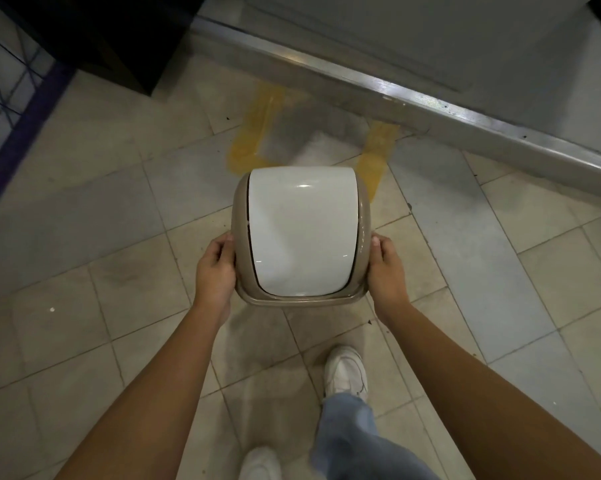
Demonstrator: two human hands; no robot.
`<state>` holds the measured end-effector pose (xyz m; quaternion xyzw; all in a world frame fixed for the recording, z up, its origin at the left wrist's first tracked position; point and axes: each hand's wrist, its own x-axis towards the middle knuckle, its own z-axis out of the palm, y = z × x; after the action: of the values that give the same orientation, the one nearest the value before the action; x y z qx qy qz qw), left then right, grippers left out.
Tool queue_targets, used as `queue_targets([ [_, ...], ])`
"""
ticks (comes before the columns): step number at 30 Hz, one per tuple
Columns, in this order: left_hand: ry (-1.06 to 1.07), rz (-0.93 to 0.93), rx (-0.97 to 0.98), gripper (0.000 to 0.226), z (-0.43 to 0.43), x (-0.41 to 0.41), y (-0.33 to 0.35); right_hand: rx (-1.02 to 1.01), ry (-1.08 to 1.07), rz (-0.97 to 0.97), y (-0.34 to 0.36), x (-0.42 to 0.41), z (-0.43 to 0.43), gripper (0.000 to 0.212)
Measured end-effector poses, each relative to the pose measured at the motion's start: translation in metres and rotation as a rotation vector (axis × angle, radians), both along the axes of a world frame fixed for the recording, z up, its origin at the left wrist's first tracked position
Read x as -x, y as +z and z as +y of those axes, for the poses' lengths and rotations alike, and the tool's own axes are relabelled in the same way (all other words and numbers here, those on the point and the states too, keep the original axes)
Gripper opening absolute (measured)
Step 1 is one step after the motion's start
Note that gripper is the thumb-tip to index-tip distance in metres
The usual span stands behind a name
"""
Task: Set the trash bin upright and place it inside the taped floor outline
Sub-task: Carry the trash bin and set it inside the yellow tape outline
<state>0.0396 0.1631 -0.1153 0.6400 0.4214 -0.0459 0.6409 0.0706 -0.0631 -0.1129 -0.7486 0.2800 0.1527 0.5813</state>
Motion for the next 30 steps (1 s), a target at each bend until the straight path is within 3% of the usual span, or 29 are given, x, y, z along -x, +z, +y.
queue_targets([
  [5,-0.008,-0.087,0.109,0.024,0.007,0.008,-0.012,-0.057,-0.056,-0.043,-0.010,0.011,0.003,0.031],
  [11,-0.009,-0.123,0.295,0.050,0.007,0.013,-0.024,-0.072,-0.070,-0.132,-0.015,0.013,0.003,0.036],
  [17,0.053,-0.188,0.362,0.026,0.013,0.019,-0.039,-0.149,-0.123,-0.171,-0.021,0.016,0.005,0.034],
  [20,-0.120,-0.234,0.278,0.056,0.017,0.032,-0.056,-0.124,-0.078,-0.174,-0.039,0.031,-0.002,0.032],
  [22,-0.278,-0.274,0.177,0.063,0.017,0.040,-0.065,-0.089,0.031,-0.200,-0.054,0.044,-0.009,0.033],
  [25,-0.449,-0.305,0.065,0.077,0.018,0.043,-0.075,-0.054,0.198,-0.203,-0.068,0.052,-0.013,0.052],
  [30,-0.391,-0.329,0.071,0.081,0.005,0.039,-0.082,-0.080,0.335,-0.228,-0.073,0.044,-0.003,0.064],
])
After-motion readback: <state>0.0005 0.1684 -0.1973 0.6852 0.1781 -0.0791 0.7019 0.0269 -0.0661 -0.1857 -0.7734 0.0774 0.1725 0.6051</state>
